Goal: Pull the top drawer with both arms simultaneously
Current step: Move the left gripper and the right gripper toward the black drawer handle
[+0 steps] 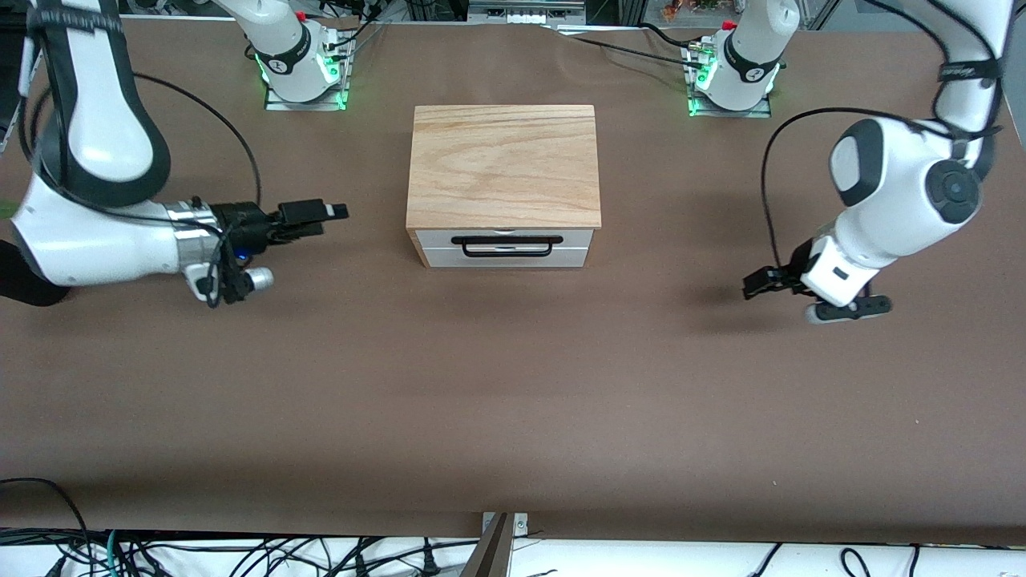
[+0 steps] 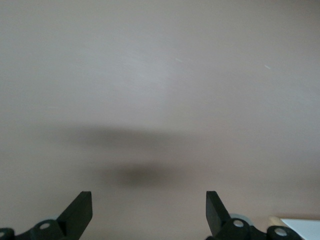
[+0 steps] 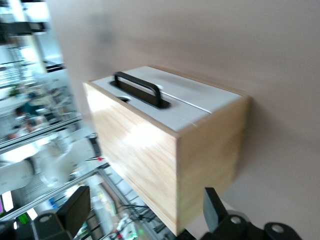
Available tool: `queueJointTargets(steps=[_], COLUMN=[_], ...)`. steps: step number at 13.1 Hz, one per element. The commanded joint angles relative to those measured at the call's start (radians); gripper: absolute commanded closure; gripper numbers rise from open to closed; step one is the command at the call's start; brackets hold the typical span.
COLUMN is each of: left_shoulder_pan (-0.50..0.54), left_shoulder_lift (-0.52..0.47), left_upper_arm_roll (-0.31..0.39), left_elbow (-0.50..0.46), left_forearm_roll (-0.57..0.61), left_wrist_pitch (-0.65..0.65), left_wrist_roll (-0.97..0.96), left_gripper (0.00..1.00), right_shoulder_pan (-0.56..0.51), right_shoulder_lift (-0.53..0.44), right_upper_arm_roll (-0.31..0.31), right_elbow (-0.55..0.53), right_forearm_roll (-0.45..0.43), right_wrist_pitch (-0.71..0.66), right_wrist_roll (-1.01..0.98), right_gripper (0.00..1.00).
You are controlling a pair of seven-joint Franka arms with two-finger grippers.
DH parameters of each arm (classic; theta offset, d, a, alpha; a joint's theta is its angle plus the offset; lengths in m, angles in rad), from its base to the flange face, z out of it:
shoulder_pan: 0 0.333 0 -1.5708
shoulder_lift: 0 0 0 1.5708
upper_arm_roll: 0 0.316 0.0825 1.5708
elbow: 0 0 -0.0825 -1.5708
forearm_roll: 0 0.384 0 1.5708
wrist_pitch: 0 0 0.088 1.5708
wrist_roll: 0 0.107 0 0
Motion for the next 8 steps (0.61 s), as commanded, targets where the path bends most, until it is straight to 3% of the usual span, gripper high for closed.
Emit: queueJointTargets(steps=[1,3,8], left_shoulder_pan=[0.002,0.002,-0.096], left_shoulder_lift=[0.034,0.067,0.210], left_upper_arm_roll=[-0.008,-0.009,-0.040], left_elbow=[-0.026,-0.026,-0.014], left_forearm_roll=[-0.269,-0.435,-1.074], left_wrist_pitch=[0.035,0.007,-0.027], left_wrist_roll=[0.256,0.450,0.833], left_gripper=[0.00,0.00,0.00], right_shoulder_pan=[0.008,0.040,0.137], right_shoulder_lift=[0.090,0.134,0.154], right_upper_arm_roll=[-0.004,-0.004,-0.004], right_elbow=[0.016,-0.004,-0.188], right_forearm_roll=[0.143,0.229,0.571], right_wrist_pitch=[0.019,0.074,0.205], right_wrist_roll=[-0.125,-0.240,-0.521], right_gripper=[0.00,0.00,0.00])
